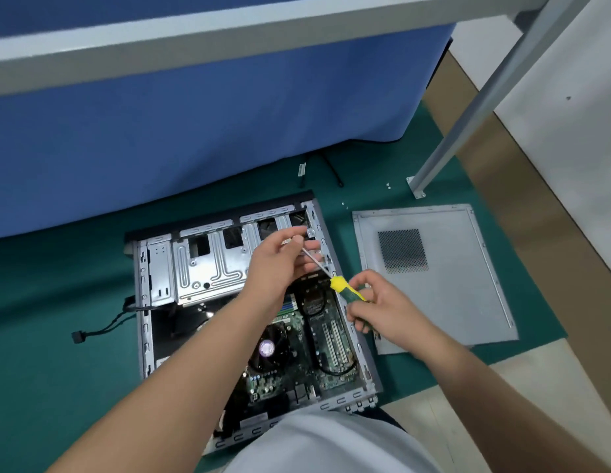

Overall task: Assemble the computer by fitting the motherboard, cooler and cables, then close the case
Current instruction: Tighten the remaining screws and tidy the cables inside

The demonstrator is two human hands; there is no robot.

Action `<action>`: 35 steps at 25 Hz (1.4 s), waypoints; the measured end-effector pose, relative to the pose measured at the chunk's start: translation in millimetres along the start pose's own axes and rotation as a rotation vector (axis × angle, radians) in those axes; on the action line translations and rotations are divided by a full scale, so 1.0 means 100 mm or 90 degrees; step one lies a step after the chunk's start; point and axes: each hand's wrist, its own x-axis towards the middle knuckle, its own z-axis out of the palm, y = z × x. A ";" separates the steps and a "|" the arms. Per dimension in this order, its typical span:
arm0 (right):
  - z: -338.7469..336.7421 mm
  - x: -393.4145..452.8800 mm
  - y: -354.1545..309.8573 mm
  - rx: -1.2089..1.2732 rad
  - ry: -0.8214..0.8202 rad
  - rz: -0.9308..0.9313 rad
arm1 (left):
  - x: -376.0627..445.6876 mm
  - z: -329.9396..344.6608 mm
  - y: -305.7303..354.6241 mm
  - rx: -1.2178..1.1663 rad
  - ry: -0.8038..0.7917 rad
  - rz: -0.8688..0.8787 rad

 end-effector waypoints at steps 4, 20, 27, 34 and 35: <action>-0.02 0.37 -0.07 -0.048 0.019 0.012 | 0.36 0.17 0.25 0.267 -0.083 0.124; -0.76 2.69 0.18 -0.197 0.401 0.049 | 1.08 -0.87 -0.16 1.059 0.173 0.453; -0.60 2.99 0.35 -0.233 0.448 0.045 | 1.11 -0.88 -0.20 1.043 0.183 0.485; -0.46 2.40 0.16 -0.037 0.399 -0.010 | 1.08 -0.84 -0.13 1.046 0.158 0.449; -0.41 2.20 0.09 0.029 0.379 -0.019 | 1.05 -0.82 -0.10 1.032 0.143 0.438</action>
